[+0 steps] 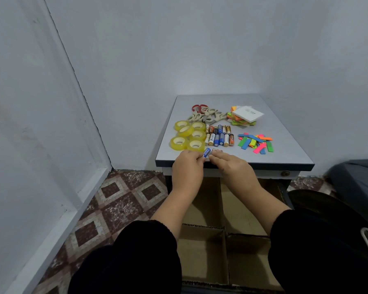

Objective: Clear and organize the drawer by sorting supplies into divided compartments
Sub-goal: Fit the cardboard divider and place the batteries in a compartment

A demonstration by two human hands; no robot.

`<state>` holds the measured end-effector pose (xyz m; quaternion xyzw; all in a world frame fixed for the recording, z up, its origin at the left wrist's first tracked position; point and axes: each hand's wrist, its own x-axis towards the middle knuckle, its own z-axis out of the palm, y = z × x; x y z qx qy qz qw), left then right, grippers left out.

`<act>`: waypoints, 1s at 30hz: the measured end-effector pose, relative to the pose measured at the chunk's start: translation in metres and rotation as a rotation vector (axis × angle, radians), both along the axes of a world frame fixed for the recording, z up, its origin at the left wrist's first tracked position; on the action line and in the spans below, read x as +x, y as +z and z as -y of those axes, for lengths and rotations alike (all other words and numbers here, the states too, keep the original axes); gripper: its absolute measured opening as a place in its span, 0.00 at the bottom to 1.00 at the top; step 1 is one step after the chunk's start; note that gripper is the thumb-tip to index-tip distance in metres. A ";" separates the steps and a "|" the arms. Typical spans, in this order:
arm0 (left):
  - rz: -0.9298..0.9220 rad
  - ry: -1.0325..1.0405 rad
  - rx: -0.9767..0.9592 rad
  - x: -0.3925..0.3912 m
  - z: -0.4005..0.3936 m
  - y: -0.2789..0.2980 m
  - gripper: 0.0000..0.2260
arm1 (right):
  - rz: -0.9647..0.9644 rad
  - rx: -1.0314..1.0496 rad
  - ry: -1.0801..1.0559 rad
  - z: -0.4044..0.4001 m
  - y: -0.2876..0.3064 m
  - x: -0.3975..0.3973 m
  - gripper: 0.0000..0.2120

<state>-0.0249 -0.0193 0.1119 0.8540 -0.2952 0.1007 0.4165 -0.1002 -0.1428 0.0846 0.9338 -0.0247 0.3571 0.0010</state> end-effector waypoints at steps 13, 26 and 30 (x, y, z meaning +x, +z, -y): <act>-0.117 -0.013 -0.167 -0.005 -0.005 0.002 0.09 | 0.004 0.065 -0.014 -0.007 0.000 -0.010 0.27; -0.556 -0.097 -0.217 -0.040 -0.098 -0.015 0.08 | -0.130 0.384 0.272 -0.062 -0.028 -0.104 0.15; -0.657 -0.145 -0.063 -0.043 -0.117 -0.035 0.09 | -0.739 0.367 0.353 -0.079 -0.038 -0.111 0.19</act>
